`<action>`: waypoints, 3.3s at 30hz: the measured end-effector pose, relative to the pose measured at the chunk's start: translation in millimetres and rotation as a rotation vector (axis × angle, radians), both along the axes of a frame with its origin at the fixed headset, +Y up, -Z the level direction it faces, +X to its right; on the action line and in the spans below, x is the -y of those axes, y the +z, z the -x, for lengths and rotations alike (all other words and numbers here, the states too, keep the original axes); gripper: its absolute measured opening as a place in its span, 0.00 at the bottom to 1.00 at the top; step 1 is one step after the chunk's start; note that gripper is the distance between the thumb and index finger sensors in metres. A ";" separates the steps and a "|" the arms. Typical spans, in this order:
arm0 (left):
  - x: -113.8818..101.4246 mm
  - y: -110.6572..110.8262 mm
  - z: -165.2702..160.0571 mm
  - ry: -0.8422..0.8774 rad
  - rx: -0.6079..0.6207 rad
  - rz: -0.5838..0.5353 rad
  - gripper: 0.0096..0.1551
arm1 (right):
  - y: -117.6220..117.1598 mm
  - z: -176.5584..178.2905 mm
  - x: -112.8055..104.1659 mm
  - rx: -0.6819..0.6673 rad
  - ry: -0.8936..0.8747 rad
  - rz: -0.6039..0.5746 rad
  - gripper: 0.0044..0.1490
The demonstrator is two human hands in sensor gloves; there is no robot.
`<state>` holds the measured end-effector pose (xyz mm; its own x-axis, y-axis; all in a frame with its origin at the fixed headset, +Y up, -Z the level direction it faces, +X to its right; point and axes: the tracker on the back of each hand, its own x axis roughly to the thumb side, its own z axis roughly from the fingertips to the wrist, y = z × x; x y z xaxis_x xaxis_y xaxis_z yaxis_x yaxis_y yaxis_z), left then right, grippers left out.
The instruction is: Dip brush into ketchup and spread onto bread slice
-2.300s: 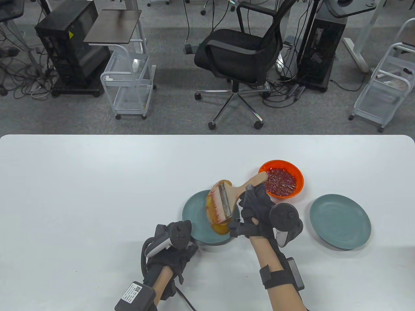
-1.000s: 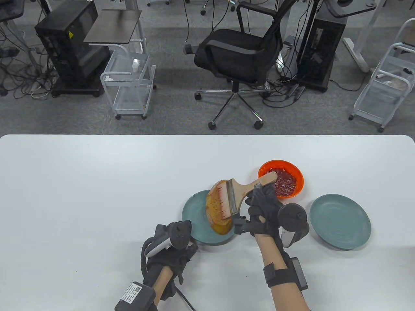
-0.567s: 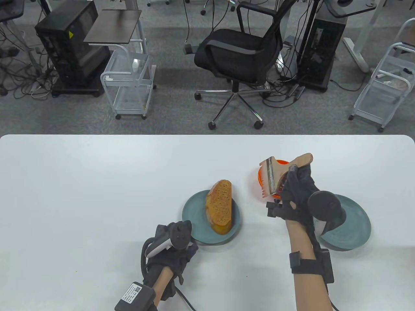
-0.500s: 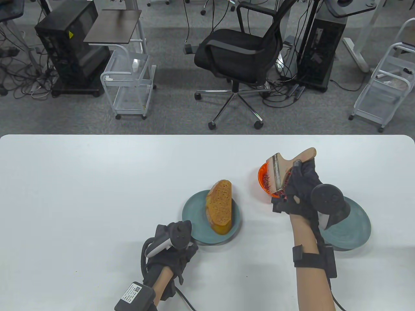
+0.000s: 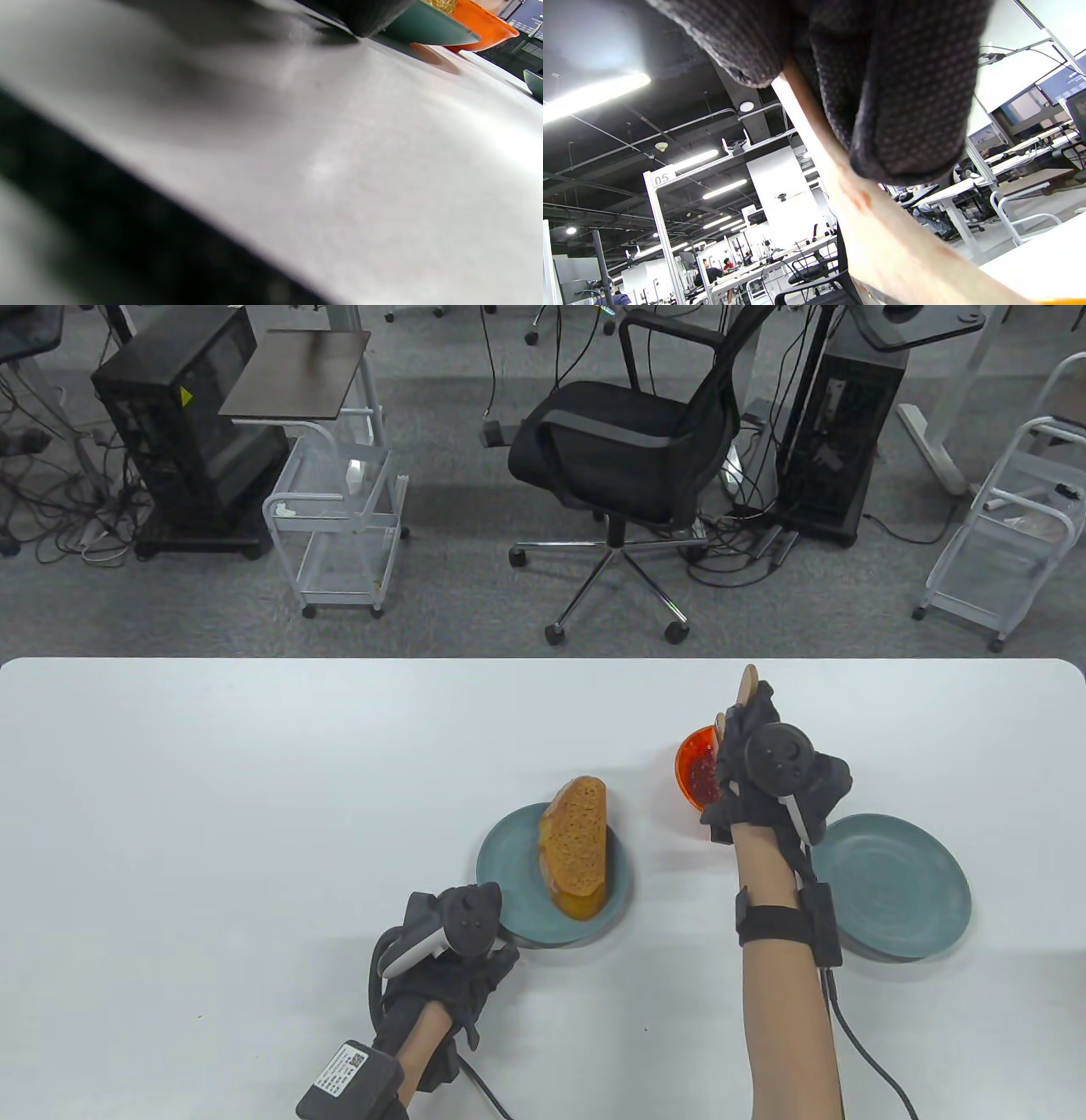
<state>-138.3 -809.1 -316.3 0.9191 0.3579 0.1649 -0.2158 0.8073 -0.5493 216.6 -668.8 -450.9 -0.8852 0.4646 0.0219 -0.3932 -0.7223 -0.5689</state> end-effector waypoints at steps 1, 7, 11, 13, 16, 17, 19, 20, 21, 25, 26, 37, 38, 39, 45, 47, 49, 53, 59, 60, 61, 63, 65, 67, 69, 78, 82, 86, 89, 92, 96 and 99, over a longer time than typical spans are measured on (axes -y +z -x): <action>0.0 -0.1 0.0 0.001 0.000 0.001 0.44 | -0.6 0.7 0.9 0.004 0.004 0.001 0.32; 0.0 -0.3 -0.3 0.007 0.000 0.005 0.44 | -1.7 1.3 3.9 0.013 0.012 0.013 0.32; 0.0 -0.6 -0.4 0.008 0.000 0.006 0.44 | 0.0 0.3 1.1 0.009 0.013 0.005 0.32; 0.0 -0.7 -0.4 0.008 0.000 0.006 0.44 | 3.0 -0.9 -4.3 0.010 0.013 -0.010 0.32; -0.1 -0.9 -0.2 0.010 0.001 0.008 0.44 | 11.0 -4.1 -19.1 0.005 0.001 -0.039 0.32; -0.1 -0.9 -0.1 0.012 0.001 0.008 0.44 | 15.9 -5.5 -26.4 -0.002 -0.011 -0.057 0.32; 0.0 -1.0 -0.1 0.012 0.001 0.008 0.44 | 25.5 -6.5 -39.9 -0.018 -0.035 -0.092 0.32; 0.0 -1.0 0.0 0.011 0.001 0.007 0.44 | 31.7 -5.8 -47.5 -0.033 -0.050 -0.111 0.32; 0.0 -1.0 0.0 0.011 0.000 0.007 0.44 | 35.7 -5.1 -52.1 -0.046 -0.061 -0.124 0.32; -0.2 -1.2 0.6 0.014 -0.001 0.006 0.44 | 59.6 5.7 -72.6 -0.122 -0.137 -0.178 0.32; -0.1 -1.2 0.7 0.016 -0.001 0.007 0.44 | 65.2 10.1 -74.7 -0.143 -0.167 -0.185 0.32; -0.4 -1.6 1.5 0.006 0.005 0.009 0.44 | 84.3 90.4 1.2 -0.318 -0.372 -0.025 0.32; -0.3 -1.5 1.6 0.006 0.006 0.007 0.44 | 84.2 93.0 6.7 -0.310 -0.378 -0.031 0.32; -0.2 -1.4 1.8 0.007 0.006 0.005 0.44 | 84.3 95.4 12.9 -0.304 -0.396 -0.034 0.32; -1.0 -1.9 1.3 0.008 0.007 0.014 0.44 | 86.0 94.9 32.0 -0.245 -0.402 -0.027 0.32; -1.0 -2.0 1.1 0.010 0.008 0.016 0.44 | 88.3 92.4 31.7 -0.245 -0.408 -0.044 0.32; -1.0 -2.1 1.3 0.017 0.007 0.017 0.44 | 90.1 92.1 27.4 -0.262 -0.354 -0.059 0.32; -1.3 -2.5 -0.3 0.012 0.007 0.022 0.44 | 96.2 92.1 12.9 -0.259 -0.189 -0.131 0.32; -1.0 -2.6 0.0 0.013 0.007 0.019 0.44 | 95.2 85.5 19.2 -0.257 -0.415 -0.120 0.32; -0.9 -2.5 0.1 0.014 0.006 0.019 0.44 | 94.0 85.5 23.2 -0.260 -0.477 -0.095 0.32; -0.8 -2.4 0.1 0.015 0.005 0.017 0.44 | 91.9 85.8 30.0 -0.264 -0.551 -0.059 0.32; -0.7 -2.2 0.1 0.012 0.005 0.014 0.44 | 87.7 84.9 39.7 -0.262 -0.566 -0.021 0.32; -0.8 -2.2 0.0 0.008 0.006 0.012 0.44 | 84.5 80.1 46.8 -0.269 -0.541 0.012 0.32; -1.2 -2.6 0.6 0.010 0.007 0.015 0.44 | 83.5 73.2 45.1 -0.245 -0.558 0.004 0.32; -0.8 -2.5 1.3 0.016 0.006 0.014 0.44 | 85.8 67.3 37.3 -0.223 -0.492 -0.039 0.32; -0.9 -1.8 1.0 0.008 0.007 0.007 0.44 | 83.9 77.2 47.7 -0.280 -0.612 -0.028 0.32; -0.7 -1.7 1.0 0.011 0.007 0.008 0.44 | 82.7 71.5 54.6 -0.229 -0.593 0.007 0.32; -0.8 -1.5 0.5 0.006 0.008 0.007 0.44 | 85.6 62.1 44.7 -0.202 -0.533 -0.049 0.32; -0.9 -1.5 0.6 0.008 0.007 0.006 0.44 | 89.9 58.5 31.5 -0.161 -0.356 -0.114 0.32; -0.7 -1.4 0.3 0.008 0.007 0.007 0.44 | 87.2 60.2 38.0 -0.195 -0.544 -0.087 0.32; -0.8 -1.3 0.2 0.005 0.008 0.006 0.44 | 80.5 67.9 66.8 -0.224 -0.788 0.020 0.32; -0.7 -1.2 0.2 0.007 0.008 0.006 0.44 | 81.1 67.1 69.8 -0.193 -0.668 0.024 0.32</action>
